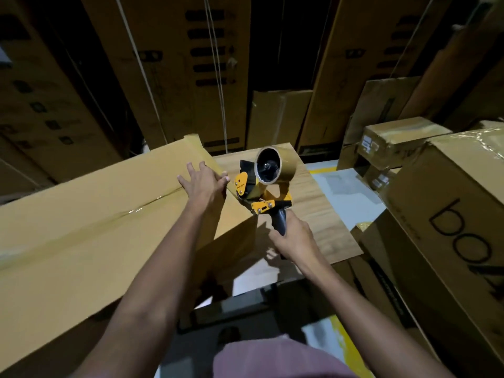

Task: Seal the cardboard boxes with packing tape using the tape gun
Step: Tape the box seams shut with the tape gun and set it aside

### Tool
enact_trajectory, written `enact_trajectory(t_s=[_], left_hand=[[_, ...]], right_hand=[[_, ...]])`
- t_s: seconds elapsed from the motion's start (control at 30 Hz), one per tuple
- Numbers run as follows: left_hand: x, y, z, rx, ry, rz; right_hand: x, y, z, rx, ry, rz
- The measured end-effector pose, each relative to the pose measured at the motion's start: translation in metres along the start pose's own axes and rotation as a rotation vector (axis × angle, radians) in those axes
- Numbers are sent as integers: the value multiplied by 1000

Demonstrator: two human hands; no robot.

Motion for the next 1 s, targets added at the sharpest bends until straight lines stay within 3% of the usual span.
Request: enact_trajectory(t_s=[0.17, 0.53, 0.67, 1.0], left_hand=[[-3, 16, -21, 146, 71, 48], [-5, 36, -21, 60, 92, 79], [-11, 43, -22, 1, 52, 73], [-27, 68, -34, 59, 104, 31]], right_hand=[[-5, 1, -8, -45, -43, -3], [-10, 7, 10, -14, 7, 57], [-29, 30, 13, -1, -63, -6], [-31, 39, 4, -73, -131, -16]])
Point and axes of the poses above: each hand's wrist, its own y-axis away from the middle knuckle, its own z-axis out of the back of the hand, x = y × z, the point moved 1 cm from there along -y, towards the middle knuckle, and after that the axes turned 9 degrees about z, right-handed, at the moved point
